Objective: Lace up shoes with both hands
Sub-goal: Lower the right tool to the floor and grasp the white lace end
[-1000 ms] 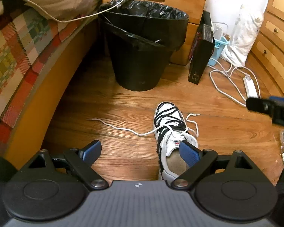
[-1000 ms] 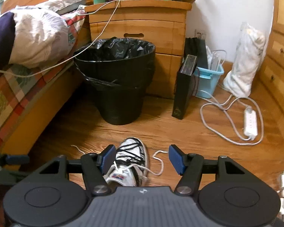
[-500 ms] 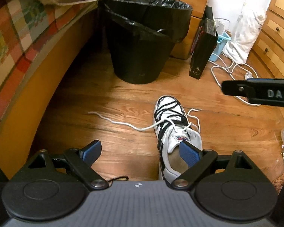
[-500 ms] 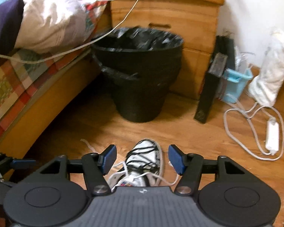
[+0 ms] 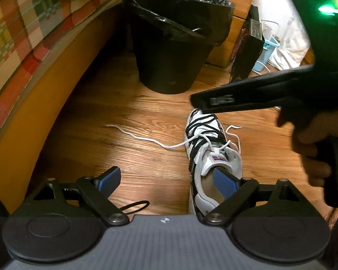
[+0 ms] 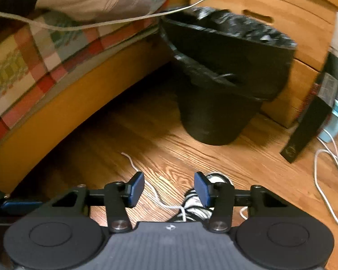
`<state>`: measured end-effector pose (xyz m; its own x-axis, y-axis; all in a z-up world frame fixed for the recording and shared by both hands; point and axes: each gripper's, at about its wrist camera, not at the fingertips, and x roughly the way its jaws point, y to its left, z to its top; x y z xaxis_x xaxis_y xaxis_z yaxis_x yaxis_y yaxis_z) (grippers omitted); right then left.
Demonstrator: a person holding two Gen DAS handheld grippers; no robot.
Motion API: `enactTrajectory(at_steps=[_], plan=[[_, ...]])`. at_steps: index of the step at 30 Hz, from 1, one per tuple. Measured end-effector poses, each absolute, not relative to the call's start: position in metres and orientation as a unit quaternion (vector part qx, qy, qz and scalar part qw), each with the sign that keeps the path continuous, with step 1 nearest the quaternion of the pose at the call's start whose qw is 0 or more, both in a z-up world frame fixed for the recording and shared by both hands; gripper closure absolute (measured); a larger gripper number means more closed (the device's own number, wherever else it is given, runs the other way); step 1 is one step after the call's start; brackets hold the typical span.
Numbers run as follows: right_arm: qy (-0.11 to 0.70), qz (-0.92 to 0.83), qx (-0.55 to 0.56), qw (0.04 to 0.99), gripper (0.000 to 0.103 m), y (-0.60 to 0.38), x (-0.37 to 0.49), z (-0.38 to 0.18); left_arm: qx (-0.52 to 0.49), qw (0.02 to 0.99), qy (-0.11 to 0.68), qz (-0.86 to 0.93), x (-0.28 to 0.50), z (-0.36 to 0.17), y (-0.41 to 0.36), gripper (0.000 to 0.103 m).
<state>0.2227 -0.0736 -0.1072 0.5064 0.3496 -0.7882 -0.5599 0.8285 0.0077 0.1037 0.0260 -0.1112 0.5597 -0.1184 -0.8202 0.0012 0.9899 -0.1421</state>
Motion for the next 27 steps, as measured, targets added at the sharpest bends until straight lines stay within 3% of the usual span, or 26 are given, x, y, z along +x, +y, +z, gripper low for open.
enactTrajectory(at_steps=[17,20,27], plan=[[0.456,0.344,-0.16,0.805,0.054,0.009,0.268,-0.183,-0.105,0.875,0.472,-0.008,0.093,-0.11,0.045,0.012],[0.463,0.349,-0.165,0.798,0.064,0.024,0.276,-0.199,-0.111,0.871,0.479,-0.005,0.092,-0.112,0.048,0.013],[0.469,0.356,-0.191,0.785,0.066,0.046,0.294,-0.221,-0.105,0.869,0.483,0.0,0.095,-0.119,0.053,0.012]])
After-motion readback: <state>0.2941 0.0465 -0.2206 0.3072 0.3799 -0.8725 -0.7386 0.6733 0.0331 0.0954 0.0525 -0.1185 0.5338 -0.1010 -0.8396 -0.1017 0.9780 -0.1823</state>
